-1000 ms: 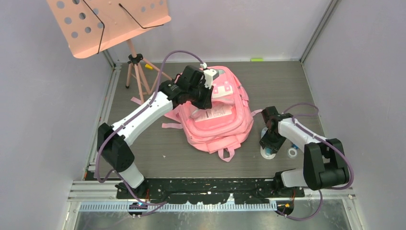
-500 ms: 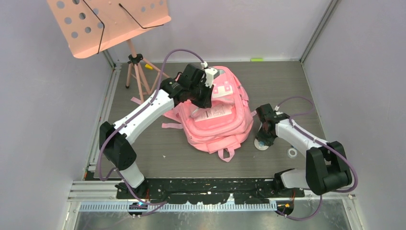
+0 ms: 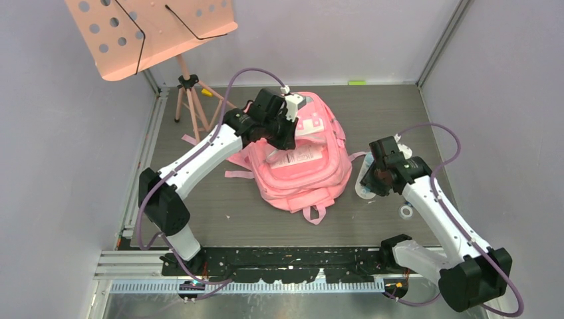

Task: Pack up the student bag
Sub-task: Pick up the stationery from the center of the board.

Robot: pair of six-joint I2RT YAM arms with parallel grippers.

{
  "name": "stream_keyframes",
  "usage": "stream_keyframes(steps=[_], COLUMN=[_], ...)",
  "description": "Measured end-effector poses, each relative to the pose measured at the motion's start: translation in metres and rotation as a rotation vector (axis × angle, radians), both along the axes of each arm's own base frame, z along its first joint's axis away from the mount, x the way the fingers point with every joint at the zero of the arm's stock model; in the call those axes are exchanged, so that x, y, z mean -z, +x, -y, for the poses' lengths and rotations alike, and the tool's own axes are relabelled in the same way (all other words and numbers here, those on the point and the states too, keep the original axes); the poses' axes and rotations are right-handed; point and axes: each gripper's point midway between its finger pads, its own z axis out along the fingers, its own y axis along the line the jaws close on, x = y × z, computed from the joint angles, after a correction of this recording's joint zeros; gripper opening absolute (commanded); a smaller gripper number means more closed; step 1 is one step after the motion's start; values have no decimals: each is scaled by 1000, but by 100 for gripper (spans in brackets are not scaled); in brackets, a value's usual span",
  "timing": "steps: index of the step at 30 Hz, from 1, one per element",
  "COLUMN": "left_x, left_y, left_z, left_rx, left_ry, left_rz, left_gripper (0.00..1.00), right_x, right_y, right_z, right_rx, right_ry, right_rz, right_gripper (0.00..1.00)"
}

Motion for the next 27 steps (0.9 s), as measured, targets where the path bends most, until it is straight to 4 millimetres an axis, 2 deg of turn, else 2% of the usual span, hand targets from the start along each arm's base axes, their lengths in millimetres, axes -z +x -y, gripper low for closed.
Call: stream_keyframes(steps=[4, 15, 20, 23, 27], left_x=[5, 24, 26, 26, 26], left_y=[2, -3, -6, -7, -8], left_z=[3, 7, 9, 10, 11], left_rx=[0, 6, 17, 24, 28], left_ry=[-5, -17, -34, -43, -58], left_rz=[-10, -53, -59, -65, -78], left_gripper=[0, 0, 0, 0, 0], right_x=[-23, -57, -64, -62, -57], right_y=[-12, -59, -78, -81, -64], right_z=[-17, -93, -123, -139, -156], right_rx=[-86, -407, -540, -583, -564], right_ry=[80, 318, 378, 387, 380], right_rz=[-5, -112, -162, -200, -221], right_gripper=[1, 1, 0, 0, 0])
